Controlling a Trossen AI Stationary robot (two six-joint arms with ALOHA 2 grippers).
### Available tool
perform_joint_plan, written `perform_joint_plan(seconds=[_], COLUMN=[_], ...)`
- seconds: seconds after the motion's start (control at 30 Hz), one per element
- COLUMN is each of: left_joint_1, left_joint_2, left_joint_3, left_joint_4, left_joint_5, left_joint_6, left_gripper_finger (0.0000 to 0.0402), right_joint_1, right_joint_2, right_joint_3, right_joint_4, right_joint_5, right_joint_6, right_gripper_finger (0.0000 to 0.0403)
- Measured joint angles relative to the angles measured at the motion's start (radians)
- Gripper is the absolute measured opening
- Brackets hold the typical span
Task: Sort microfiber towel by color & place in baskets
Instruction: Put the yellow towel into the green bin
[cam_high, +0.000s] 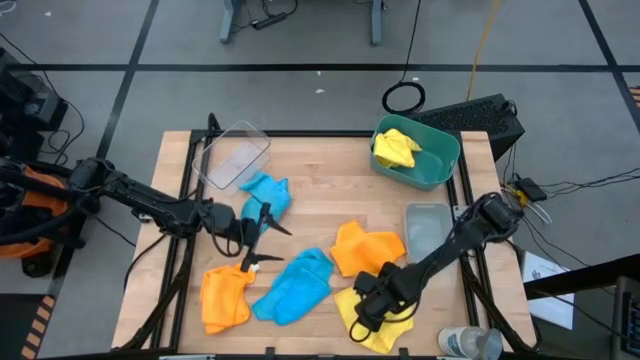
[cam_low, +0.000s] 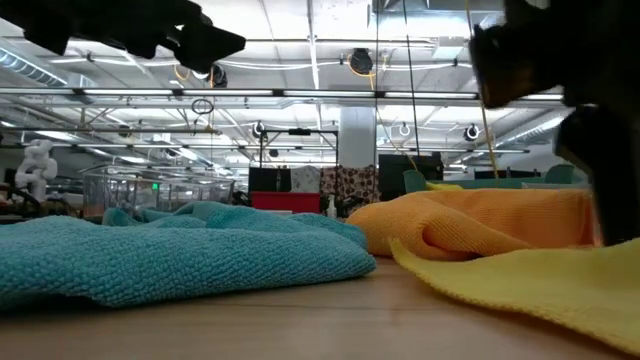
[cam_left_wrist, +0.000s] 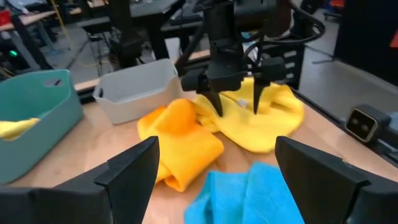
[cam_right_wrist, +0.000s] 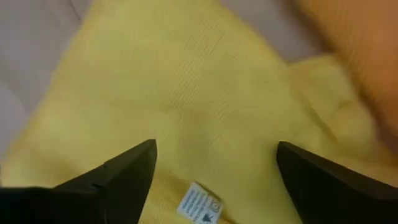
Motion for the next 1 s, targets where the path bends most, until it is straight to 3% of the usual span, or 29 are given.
perform_joint_plan(seconds=[0.2, 0.33, 0.47, 0.7, 1.0], left_joint_1=[-0.021, -0.036, -0.039, -0.036, -0.036], left_joint_2=[0.0, 0.008, 0.026, 0.055, 0.058], left_joint_3=[0.0, 0.0, 0.0, 0.0, 0.0], left_joint_4=[-0.012, -0.011, -0.007, 0.017, 0.063], left_joint_5=[0.0, 0.0, 0.0, 0.0, -0.001], left_joint_6=[-0.005, -0.005, 0.001, 0.002, 0.03], left_gripper_finger=[0.0325, 0.0325, 0.0325, 0.0325, 0.0325], right_joint_1=[0.035, 0.047, 0.048, 0.041, 0.014], right_joint_2=[0.053, 0.059, 0.06, 0.06, 0.068], right_joint_3=[0.005, 0.004, 0.003, 0.018, 0.221], right_joint_4=[-0.002, -0.004, 0.0, 0.007, -0.125], right_joint_5=[0.017, 0.026, 0.009, -0.016, -0.005], right_joint_6=[0.07, 0.112, 0.146, 0.127, -0.068], right_gripper_finger=[0.0317, 0.0274, 0.0195, 0.0021, 0.0008])
